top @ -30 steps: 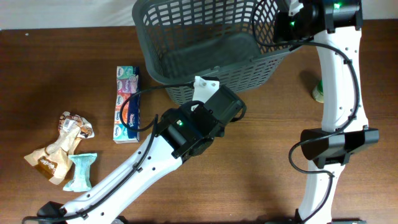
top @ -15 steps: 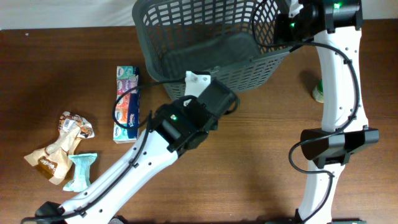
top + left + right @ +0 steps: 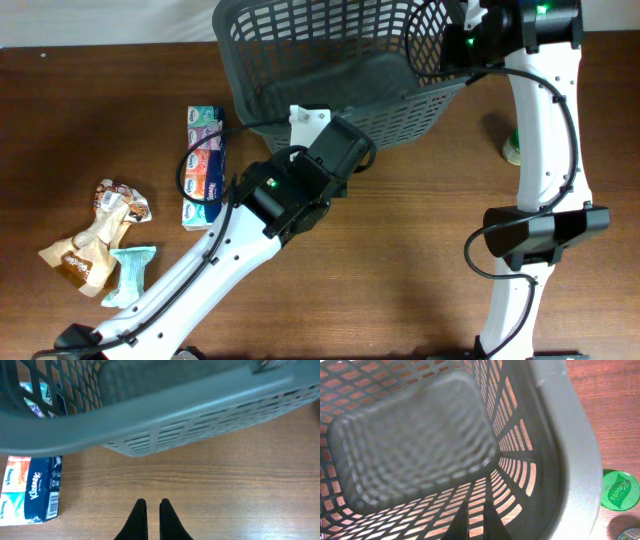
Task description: Pack container
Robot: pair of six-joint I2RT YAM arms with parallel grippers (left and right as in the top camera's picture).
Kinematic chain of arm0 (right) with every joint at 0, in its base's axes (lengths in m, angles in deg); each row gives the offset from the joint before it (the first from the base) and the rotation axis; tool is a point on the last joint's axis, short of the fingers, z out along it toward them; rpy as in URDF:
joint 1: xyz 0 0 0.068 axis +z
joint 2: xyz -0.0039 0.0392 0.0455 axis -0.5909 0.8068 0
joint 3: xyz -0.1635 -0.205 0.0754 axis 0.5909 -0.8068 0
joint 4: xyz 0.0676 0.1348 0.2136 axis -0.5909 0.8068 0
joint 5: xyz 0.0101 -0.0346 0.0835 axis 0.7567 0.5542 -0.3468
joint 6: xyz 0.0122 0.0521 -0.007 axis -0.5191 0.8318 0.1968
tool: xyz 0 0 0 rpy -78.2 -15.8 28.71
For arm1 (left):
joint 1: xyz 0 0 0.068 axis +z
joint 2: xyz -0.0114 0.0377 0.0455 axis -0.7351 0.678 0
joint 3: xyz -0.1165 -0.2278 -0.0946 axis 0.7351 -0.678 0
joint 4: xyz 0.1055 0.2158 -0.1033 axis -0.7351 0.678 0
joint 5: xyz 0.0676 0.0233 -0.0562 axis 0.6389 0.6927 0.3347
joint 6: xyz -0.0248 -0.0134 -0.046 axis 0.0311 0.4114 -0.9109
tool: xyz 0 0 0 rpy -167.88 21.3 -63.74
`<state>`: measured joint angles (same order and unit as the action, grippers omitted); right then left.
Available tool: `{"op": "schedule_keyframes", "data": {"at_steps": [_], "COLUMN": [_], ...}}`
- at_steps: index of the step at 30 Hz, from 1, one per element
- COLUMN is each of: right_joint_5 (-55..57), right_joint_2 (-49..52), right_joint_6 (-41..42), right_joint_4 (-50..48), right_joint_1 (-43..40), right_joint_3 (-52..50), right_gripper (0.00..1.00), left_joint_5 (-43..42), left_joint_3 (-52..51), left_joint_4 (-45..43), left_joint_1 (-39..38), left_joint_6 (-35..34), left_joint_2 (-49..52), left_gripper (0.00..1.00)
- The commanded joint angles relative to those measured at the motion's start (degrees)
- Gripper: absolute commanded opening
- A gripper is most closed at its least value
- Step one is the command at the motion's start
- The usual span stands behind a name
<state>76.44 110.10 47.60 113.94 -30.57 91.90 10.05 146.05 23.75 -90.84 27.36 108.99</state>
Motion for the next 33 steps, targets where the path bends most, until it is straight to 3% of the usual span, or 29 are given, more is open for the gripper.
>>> {"op": "schedule_keyframes", "data": {"at_steps": [1, 33], "right_joint_5": [0.68, 0.61], "right_joint_2": [0.44, 0.44], "right_joint_6": [0.72, 0.70], "right_joint_4": [0.48, 2.01], "right_joint_1": [-0.04, -0.04], "right_joint_3": [-0.31, -0.31], "right_gripper": [0.04, 0.04], "left_joint_5": [1.09, 1.95], "left_joint_3": [0.79, 0.79], "left_joint_4": [-1.03, -2.75], "left_joint_1": [0.20, 3.04], "left_joint_6": [0.15, 0.33], "left_joint_2": [0.31, 5.33], "left_gripper": [0.02, 0.02]}}
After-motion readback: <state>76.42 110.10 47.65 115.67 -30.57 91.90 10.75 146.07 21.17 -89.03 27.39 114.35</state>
